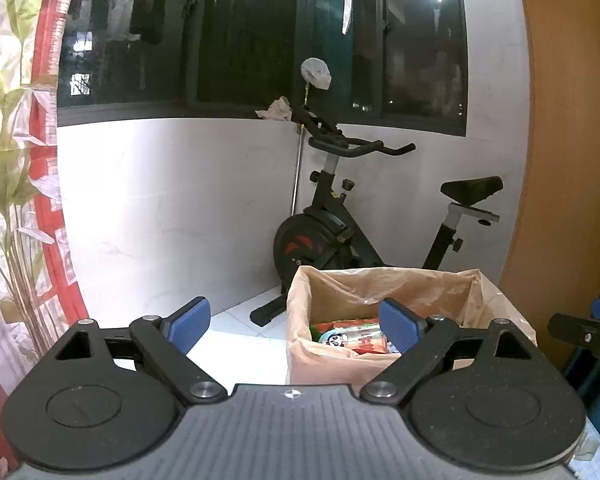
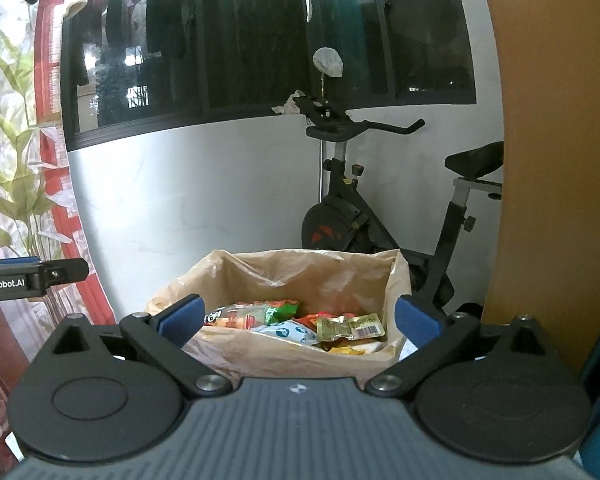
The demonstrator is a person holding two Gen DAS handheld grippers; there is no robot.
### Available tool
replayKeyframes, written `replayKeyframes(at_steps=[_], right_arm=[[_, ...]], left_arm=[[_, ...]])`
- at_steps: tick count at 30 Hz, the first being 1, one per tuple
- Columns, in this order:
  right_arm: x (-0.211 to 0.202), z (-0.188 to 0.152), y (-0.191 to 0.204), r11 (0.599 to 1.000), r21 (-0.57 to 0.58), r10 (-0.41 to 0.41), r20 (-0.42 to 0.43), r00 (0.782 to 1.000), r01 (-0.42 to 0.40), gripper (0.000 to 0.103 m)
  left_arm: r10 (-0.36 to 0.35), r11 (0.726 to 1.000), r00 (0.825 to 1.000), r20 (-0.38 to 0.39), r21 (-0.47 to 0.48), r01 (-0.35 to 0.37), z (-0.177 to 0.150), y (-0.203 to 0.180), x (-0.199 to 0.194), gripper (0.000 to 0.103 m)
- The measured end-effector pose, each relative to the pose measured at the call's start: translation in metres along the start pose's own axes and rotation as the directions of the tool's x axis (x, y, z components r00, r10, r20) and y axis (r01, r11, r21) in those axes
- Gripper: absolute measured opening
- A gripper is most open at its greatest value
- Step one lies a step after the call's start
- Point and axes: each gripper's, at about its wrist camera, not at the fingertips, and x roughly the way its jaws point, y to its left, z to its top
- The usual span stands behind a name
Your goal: Organize snacks
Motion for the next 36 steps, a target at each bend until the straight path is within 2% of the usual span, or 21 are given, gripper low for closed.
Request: replayKeyframes(at_steps=[6,36], right_arm=[[-0.002,-0.003,-0.006,1.000,0.011,-0.016,0.002,1.000,0.016,0.103],[-0.007,-0.012,-0.007,1.000,0.006,-0.030,-0.002,1.000,0.030,0.103]], left_arm=[[0.024,1.000,1.000,0.014,0.005,-0.024,-0.002,0.000,-0.006,0.093],[0.053,0.999,0.999,-0.011,-0.008,-0.053,-0.012,0.016,-0.017,0.093]])
